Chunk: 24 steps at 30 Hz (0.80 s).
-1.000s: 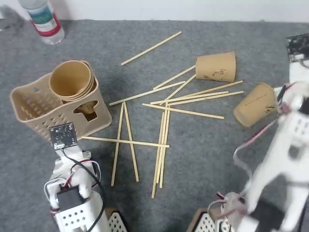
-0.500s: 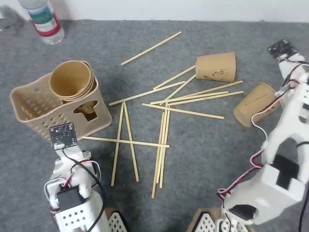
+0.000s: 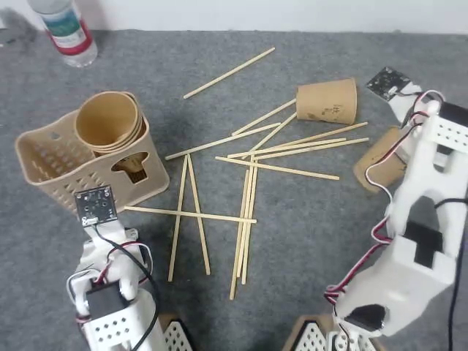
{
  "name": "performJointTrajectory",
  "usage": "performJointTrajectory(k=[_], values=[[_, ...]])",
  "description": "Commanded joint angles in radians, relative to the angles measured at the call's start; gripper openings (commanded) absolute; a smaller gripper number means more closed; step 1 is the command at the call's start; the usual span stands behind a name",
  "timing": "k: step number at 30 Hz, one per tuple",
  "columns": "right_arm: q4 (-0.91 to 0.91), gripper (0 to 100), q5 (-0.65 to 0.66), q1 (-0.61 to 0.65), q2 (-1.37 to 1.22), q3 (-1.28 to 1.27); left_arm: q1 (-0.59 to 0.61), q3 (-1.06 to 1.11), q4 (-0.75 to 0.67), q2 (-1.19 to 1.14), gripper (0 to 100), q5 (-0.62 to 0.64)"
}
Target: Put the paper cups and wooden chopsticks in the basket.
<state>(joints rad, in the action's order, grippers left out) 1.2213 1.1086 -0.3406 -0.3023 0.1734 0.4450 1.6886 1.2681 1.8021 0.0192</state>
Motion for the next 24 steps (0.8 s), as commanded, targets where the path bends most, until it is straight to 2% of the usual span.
performJointTrajectory(k=[1, 10, 24], values=[[0.012, 16.5, 0.009, -0.012, -0.039, 0.087, -0.006, -0.005, -0.006, 0.018, 2, 0.005], [0.122, 16.5, 0.012, -0.044, -0.13, 0.264, -0.006, -0.005, -0.006, 0.018, 2, 0.005], [0.13, 16.9, 0.04, -0.041, -0.2, 0.27, -0.006, -0.005, -0.006, 0.018, 2, 0.005]])
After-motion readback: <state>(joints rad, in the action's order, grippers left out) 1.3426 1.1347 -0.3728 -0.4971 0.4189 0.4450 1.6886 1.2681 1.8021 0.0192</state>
